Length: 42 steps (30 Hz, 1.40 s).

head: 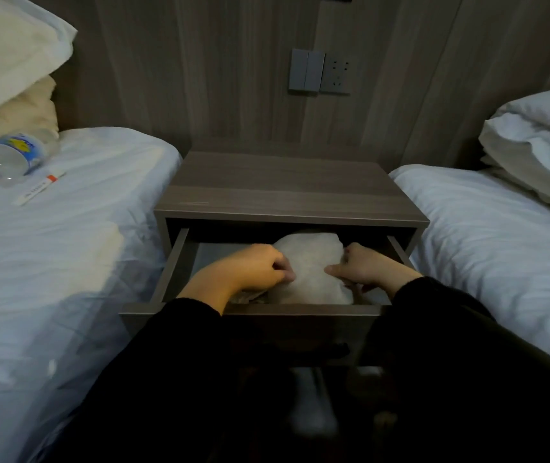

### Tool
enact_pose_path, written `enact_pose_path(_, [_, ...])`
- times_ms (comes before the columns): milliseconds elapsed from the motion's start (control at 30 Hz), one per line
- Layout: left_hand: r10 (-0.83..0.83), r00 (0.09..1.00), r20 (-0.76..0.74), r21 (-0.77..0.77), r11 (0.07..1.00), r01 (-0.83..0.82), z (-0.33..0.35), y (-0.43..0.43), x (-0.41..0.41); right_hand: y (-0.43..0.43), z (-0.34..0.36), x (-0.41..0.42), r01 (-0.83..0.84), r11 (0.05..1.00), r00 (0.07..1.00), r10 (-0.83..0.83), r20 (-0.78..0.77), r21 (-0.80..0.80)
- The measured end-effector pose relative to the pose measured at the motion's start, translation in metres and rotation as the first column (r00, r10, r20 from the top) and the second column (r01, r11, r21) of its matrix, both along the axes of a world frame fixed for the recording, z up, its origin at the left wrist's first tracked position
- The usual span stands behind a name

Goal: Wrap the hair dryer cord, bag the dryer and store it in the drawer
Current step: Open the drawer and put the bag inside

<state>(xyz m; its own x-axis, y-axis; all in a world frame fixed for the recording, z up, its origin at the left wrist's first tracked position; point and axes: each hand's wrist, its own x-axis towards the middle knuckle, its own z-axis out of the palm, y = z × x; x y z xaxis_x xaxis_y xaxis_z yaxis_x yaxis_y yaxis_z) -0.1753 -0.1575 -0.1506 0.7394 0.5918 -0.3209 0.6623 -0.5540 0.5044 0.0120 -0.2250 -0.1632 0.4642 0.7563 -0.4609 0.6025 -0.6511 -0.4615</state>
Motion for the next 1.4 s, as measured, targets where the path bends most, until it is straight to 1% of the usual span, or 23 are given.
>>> enact_pose_path(33, [-0.047, 0.999, 0.014, -0.04, 0.998, 0.047, 0.006, -0.005, -0.002, -0.006, 0.002, 0.001, -0.045, 0.999, 0.998, 0.044, 0.043, 0.031])
enact_pose_path(100, [-0.18, 0.984, -0.016, -0.092, 0.98, 0.178, 0.014, -0.012, -0.006, -0.023, 0.004, 0.003, -0.152, 0.977, 0.982, 0.132, 0.134, 0.151])
enact_pose_path(167, [-0.283, 0.958, -0.048, -0.104, 0.955, 0.277, 0.015, -0.015, -0.009, -0.044, 0.007, 0.0, -0.233, 0.929, 0.963, 0.179, 0.202, 0.287])
enact_pose_path(200, [-0.298, 0.954, -0.035, -0.092, 0.952, 0.294, 0.014, -0.017, -0.01, -0.056, 0.01, -0.003, -0.289, 0.907, 0.95, 0.232, 0.209, 0.306])
enact_pose_path(233, [-0.298, 0.955, -0.006, -0.076, 0.952, 0.297, 0.012, -0.017, -0.009, -0.065, 0.012, -0.005, -0.354, 0.888, 0.932, 0.309, 0.189, 0.295])
enact_pose_path(300, [-0.295, 0.955, 0.044, -0.054, 0.953, 0.297, 0.008, -0.02, -0.007, -0.078, 0.014, -0.013, -0.456, 0.865, 0.89, 0.439, 0.124, 0.211])
enact_pose_path(333, [-0.297, 0.953, 0.058, -0.048, 0.953, 0.299, 0.006, -0.022, -0.007, -0.082, 0.015, -0.017, -0.478, 0.858, 0.878, 0.466, 0.106, 0.189])
enact_pose_path(367, [-0.294, 0.953, 0.069, -0.042, 0.954, 0.297, 0.005, -0.024, -0.007, -0.083, 0.014, -0.018, -0.482, 0.853, 0.876, 0.47, 0.108, 0.2])
enact_pose_path(433, [-0.269, 0.957, 0.108, -0.017, 0.962, 0.273, 0.001, -0.027, -0.007, -0.083, 0.014, -0.02, -0.472, 0.845, 0.881, 0.446, 0.158, 0.249])
enact_pose_path(500, [-0.239, 0.959, 0.154, 0.036, 0.971, 0.236, -0.001, -0.027, -0.008, -0.082, 0.011, -0.021, -0.47, 0.843, 0.879, 0.42, 0.227, 0.262])
enact_pose_path(600, [-0.202, 0.962, 0.183, 0.167, 0.971, 0.172, -0.002, -0.025, -0.009, -0.076, 0.003, -0.021, -0.447, 0.844, 0.877, 0.348, 0.332, 0.295])
enact_pose_path(667, [-0.154, 0.967, 0.203, 0.281, 0.955, 0.093, -0.004, -0.023, -0.007, -0.068, -0.003, -0.022, -0.457, 0.823, 0.851, 0.296, 0.433, 0.336])
enact_pose_path(733, [-0.11, 0.981, 0.16, 0.443, 0.896, 0.028, -0.01, -0.019, -0.004, -0.057, -0.01, -0.021, -0.485, 0.792, 0.815, 0.257, 0.519, 0.371])
enact_pose_path(800, [-0.079, 0.989, 0.129, 0.583, 0.812, -0.011, -0.018, -0.013, 0.001, -0.047, -0.017, -0.017, -0.515, 0.759, 0.784, 0.228, 0.577, 0.4])
enact_pose_path(867, [-0.086, 0.985, 0.147, 0.696, 0.716, -0.041, -0.026, -0.005, 0.008, -0.036, -0.024, -0.012, -0.551, 0.712, 0.736, 0.168, 0.656, 0.436])
enact_pose_path(933, [-0.074, 0.983, 0.167, 0.771, 0.631, -0.083, -0.031, 0.004, 0.015, -0.023, -0.03, -0.006, -0.554, 0.694, 0.701, 0.09, 0.707, 0.461])
enact_pose_path(1000, [-0.001, 0.986, 0.167, 0.786, 0.604, -0.132, -0.032, 0.014, 0.021, -0.01, -0.033, 0.002, -0.519, 0.726, 0.684, 0.035, 0.729, 0.452])
enact_pose_path(1100, [0.099, 0.989, 0.108, 0.768, 0.624, -0.146, -0.037, 0.035, 0.028, 0.006, -0.038, 0.012, -0.462, 0.796, 0.644, -0.001, 0.765, 0.39])
enact_pose_path(1167, [0.142, 0.983, 0.117, 0.756, 0.629, -0.181, -0.042, 0.048, 0.031, 0.014, -0.043, 0.02, -0.44, 0.825, 0.609, -0.017, 0.793, 0.356])
enact_pose_path(1267, [0.142, 0.976, 0.163, 0.799, 0.561, -0.215, -0.054, 0.058, 0.036, 0.027, -0.047, 0.026, -0.432, 0.833, 0.558, -0.054, 0.828, 0.345])
enact_pose_path(1400, [0.126, 0.958, 0.256, 0.841, 0.459, -0.285, -0.068, 0.066, 0.038, 0.038, -0.05, 0.028, -0.419, 0.814, 0.549, -0.126, 0.826, 0.403])
